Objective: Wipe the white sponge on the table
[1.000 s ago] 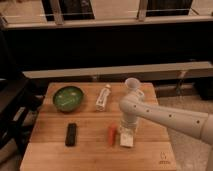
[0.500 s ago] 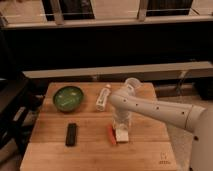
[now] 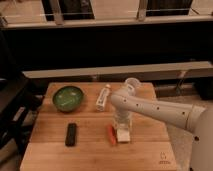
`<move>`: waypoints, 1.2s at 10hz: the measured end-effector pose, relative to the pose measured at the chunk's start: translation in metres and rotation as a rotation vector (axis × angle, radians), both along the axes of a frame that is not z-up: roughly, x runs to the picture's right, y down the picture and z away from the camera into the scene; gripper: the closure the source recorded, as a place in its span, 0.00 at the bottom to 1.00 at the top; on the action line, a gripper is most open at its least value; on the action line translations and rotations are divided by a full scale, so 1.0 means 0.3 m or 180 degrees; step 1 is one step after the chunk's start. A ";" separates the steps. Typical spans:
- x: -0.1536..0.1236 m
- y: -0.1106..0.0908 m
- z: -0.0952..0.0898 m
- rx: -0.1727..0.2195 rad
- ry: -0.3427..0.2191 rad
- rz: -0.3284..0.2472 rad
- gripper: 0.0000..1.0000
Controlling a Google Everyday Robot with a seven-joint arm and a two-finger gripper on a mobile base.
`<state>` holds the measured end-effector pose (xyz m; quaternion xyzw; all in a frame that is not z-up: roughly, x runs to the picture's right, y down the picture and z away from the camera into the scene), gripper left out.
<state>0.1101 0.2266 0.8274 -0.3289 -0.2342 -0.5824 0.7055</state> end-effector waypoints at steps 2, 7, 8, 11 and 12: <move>-0.004 0.000 0.000 0.0000 -0.0004 -0.0018 0.48; 0.047 -0.024 0.006 0.0067 -0.0027 0.0214 0.96; 0.059 -0.030 -0.001 0.0088 -0.0009 0.0230 1.00; 0.124 -0.053 -0.029 0.0157 0.0106 0.0341 1.00; 0.175 -0.051 -0.039 0.0153 0.0187 0.0382 1.00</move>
